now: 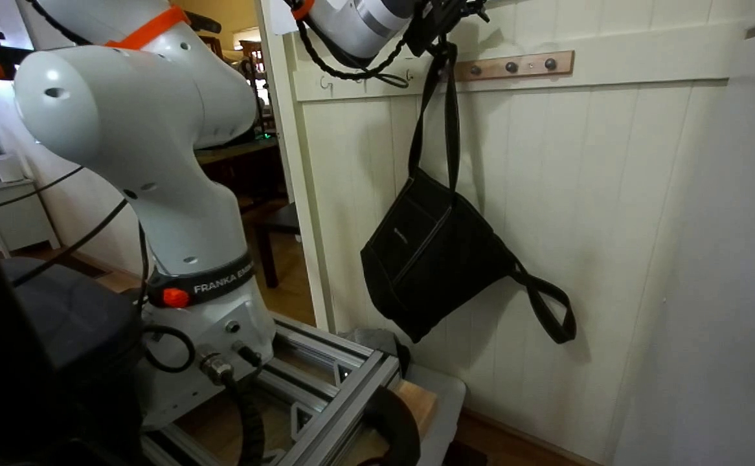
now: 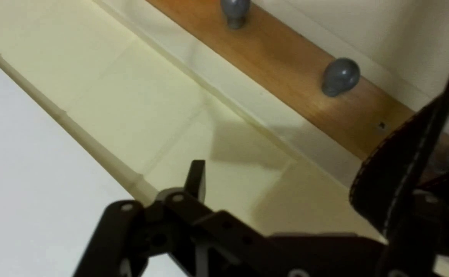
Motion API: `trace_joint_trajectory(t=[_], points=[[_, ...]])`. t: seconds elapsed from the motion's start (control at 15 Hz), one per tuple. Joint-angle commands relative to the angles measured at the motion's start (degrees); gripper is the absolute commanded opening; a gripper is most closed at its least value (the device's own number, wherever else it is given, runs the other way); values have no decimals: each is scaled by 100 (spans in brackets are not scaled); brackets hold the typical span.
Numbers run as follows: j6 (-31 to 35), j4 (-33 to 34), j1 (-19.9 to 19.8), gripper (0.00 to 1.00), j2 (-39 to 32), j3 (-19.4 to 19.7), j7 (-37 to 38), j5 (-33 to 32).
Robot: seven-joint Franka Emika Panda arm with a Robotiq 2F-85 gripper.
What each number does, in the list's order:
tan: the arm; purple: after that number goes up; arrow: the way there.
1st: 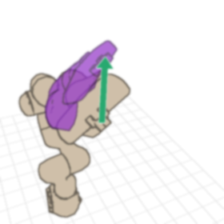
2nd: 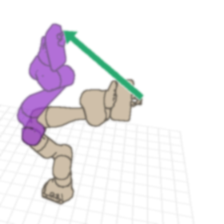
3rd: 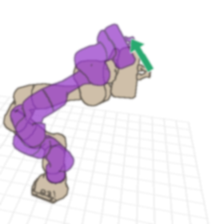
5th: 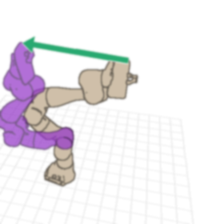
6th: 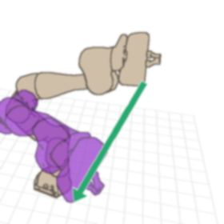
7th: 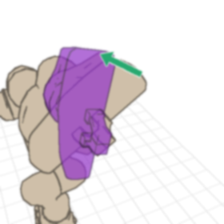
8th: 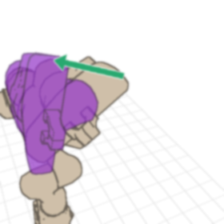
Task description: Hang the bag on one of the hooks
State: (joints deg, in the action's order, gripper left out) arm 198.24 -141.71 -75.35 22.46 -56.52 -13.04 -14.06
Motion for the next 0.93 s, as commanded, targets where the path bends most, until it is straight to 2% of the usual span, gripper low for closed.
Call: trace_joint_trajectory(t=[0.0,0.2,0.4,0.6,0.87], points=[[-104,-62,-644,100,589,-490,73,355],[-299,-98,-1077,100,797,-909,113,484],[-669,-49,-1256,100,878,-1195,152,467],[-1072,28,-1229,100,868,-1285,163,395],[-1658,130,-1036,100,771,-1184,225,128]])
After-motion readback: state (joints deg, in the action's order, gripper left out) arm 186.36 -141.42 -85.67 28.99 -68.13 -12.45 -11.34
